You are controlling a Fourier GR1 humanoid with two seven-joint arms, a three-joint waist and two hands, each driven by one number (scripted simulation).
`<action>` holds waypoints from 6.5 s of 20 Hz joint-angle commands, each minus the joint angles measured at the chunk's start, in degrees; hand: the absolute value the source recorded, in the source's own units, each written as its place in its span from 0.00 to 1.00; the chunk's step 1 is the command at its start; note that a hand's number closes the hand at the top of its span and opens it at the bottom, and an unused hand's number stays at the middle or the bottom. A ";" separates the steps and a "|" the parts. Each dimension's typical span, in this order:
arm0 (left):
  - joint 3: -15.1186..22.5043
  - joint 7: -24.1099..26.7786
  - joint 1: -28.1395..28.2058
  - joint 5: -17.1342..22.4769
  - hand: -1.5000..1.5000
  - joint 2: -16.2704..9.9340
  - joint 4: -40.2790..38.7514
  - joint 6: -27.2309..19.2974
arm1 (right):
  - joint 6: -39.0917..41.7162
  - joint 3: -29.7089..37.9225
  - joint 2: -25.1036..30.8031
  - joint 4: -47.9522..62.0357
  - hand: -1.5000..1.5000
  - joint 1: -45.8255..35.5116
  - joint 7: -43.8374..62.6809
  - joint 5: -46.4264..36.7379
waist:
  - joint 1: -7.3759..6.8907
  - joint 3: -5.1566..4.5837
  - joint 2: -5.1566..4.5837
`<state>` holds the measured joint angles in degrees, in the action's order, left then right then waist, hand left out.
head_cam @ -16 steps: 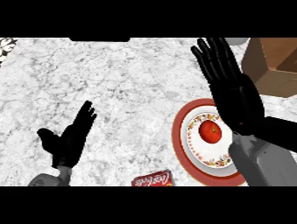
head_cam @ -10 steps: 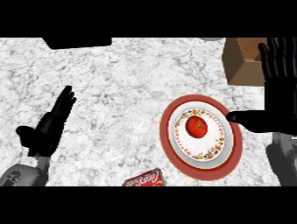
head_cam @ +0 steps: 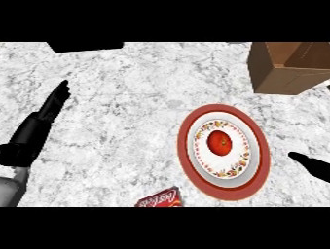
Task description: Pick the tomato from the plate and place it in the cardboard box
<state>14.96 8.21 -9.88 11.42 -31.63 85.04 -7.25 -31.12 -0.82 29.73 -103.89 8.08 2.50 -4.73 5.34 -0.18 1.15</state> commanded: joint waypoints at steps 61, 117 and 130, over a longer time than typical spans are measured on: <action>-6.24 -1.36 -4.34 -7.45 0.50 6.59 -1.08 11.00 | 41.27 -26.27 -19.34 11.18 0.00 -24.89 65.30 -39.51 | -5.33 0.16 -1.20; -11.67 -4.40 -1.23 -15.93 0.50 13.12 4.74 15.86 | 42.77 -2.18 8.87 -0.16 1.00 -26.60 -16.05 -10.53 | -5.22 0.18 -1.22; -10.43 -4.82 -1.71 -17.14 0.50 16.32 4.45 16.18 | 44.37 3.05 12.85 37.66 1.00 -50.04 -22.03 -18.80 | -7.29 0.19 -1.65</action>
<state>2.93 3.46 -12.93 -4.43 -17.26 88.68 9.90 13.92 2.70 41.04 -76.94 -35.84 -15.61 -18.72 -1.29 0.01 -0.36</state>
